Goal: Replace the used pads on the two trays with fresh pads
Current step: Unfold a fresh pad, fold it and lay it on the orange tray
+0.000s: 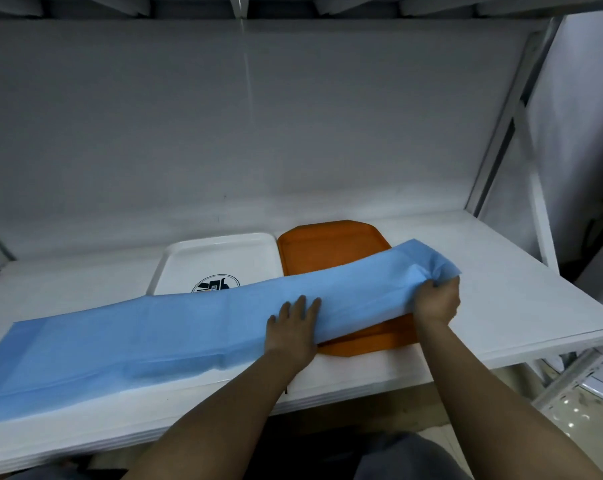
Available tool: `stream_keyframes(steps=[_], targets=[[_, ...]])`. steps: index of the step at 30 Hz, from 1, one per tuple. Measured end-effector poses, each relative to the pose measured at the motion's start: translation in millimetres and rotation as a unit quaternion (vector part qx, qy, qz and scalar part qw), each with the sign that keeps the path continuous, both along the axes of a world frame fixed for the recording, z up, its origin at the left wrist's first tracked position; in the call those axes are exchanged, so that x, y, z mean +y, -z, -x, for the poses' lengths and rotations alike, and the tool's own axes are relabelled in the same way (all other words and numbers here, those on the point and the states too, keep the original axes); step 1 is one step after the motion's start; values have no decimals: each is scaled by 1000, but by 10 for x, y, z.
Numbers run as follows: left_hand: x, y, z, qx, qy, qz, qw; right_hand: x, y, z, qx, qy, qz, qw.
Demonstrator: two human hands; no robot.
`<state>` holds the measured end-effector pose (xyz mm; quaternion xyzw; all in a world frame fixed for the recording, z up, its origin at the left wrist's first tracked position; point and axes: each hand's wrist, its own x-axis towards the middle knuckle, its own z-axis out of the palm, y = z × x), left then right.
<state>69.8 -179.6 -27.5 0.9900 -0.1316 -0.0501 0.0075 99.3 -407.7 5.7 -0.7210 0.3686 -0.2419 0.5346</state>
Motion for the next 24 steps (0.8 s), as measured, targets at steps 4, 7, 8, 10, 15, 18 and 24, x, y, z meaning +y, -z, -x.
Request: stream_keyframes(steps=[4, 7, 8, 10, 15, 18, 24], targets=[[-12, -2, 44, 5, 22, -41, 999, -160, 97, 50, 46, -48, 24, 997], [-53, -3, 88, -17, 51, -57, 997, -208, 181, 118, 29, -68, 35, 997], [-66, -1, 98, -21, 63, -63, 996, -215, 204, 135, 31, -69, 49, 996], [-89, -7, 120, -16, 78, -77, 994, -209, 261, 165, 46, -59, 93, 993], [-196, 21, 157, 31, 45, -108, 993, -96, 398, 211, 174, -109, 373, 905], [-262, 36, 181, 43, 32, -99, 994, 187, 423, 237, 184, -241, 516, 801], [-44, -36, 264, 42, 28, -50, 997, 803, 380, 267, 192, -474, 453, 730]])
